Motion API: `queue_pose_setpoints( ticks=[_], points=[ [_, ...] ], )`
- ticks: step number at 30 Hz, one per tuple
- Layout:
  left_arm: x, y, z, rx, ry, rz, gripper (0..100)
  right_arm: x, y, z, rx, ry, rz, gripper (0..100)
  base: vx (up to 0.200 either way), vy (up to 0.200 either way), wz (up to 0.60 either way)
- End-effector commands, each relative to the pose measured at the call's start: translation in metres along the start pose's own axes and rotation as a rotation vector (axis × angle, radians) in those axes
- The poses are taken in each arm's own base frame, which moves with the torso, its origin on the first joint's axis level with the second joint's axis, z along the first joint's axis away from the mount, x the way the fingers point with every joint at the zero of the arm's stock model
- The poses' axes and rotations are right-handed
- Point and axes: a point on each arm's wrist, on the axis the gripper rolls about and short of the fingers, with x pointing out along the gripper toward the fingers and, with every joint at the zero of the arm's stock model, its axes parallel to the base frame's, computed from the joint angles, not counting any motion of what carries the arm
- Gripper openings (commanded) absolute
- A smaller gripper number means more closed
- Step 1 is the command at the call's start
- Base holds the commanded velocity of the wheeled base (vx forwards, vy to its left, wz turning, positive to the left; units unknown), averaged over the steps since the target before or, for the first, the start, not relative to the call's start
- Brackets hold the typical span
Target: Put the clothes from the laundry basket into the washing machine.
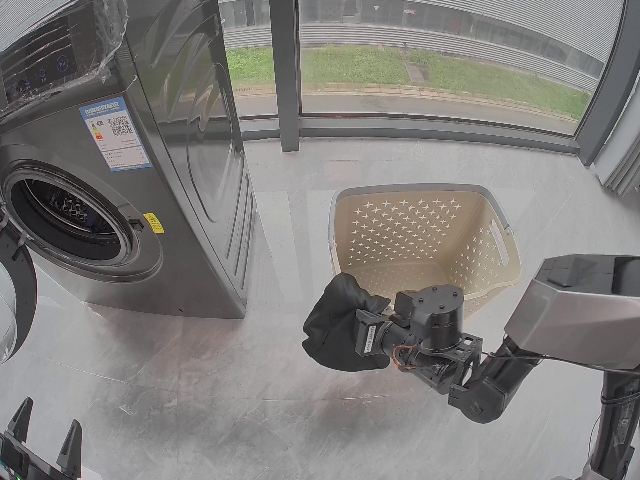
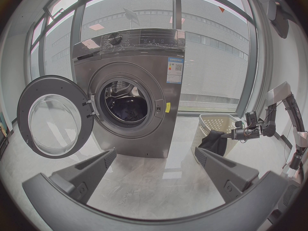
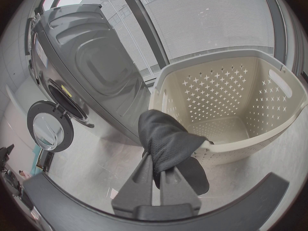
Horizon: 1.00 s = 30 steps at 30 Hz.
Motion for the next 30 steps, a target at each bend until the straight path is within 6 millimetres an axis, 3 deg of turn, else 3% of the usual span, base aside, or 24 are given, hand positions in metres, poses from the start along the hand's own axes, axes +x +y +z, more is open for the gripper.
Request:
queue_pose_setpoints(
  ticks=[1,4,5,9,14,17,21,30],
  points=[
    [0.001,0.000,-0.005,-0.001,0.007,0.000,100,-0.040,0.005,0.037,0.015,-0.076,0.035,0,0.000,0.000,0.00],
    [0.001,0.000,-0.005,-0.001,0.007,0.000,100,-0.044,0.006,0.041,0.017,-0.085,0.040,0,0.000,0.000,0.00],
    [0.001,0.000,-0.005,-0.001,0.007,0.000,100,-0.075,0.008,0.069,0.018,-0.160,0.071,0,0.000,0.000,0.00],
    [0.001,0.000,-0.005,-0.002,0.007,0.000,100,-0.116,0.013,0.101,-0.029,-0.267,0.111,0,0.000,0.000,0.00],
    [0.000,0.000,-0.005,-0.002,0.007,0.000,100,-0.150,0.019,0.124,-0.098,-0.355,0.201,0,0.000,0.000,0.00],
    [0.000,0.000,-0.005,-0.004,0.007,-0.001,100,-0.164,0.017,0.124,-0.121,-0.366,0.228,0,0.000,0.000,0.00],
    [0.000,0.000,-0.005,-0.005,0.007,0.000,100,-0.174,0.015,0.116,-0.127,-0.344,0.235,0,-0.050,0.000,0.00],
    [0.000,0.000,-0.005,-0.007,0.007,0.000,100,-0.177,0.007,0.122,-0.120,-0.374,0.196,0,-0.200,0.000,0.00]
  ],
)
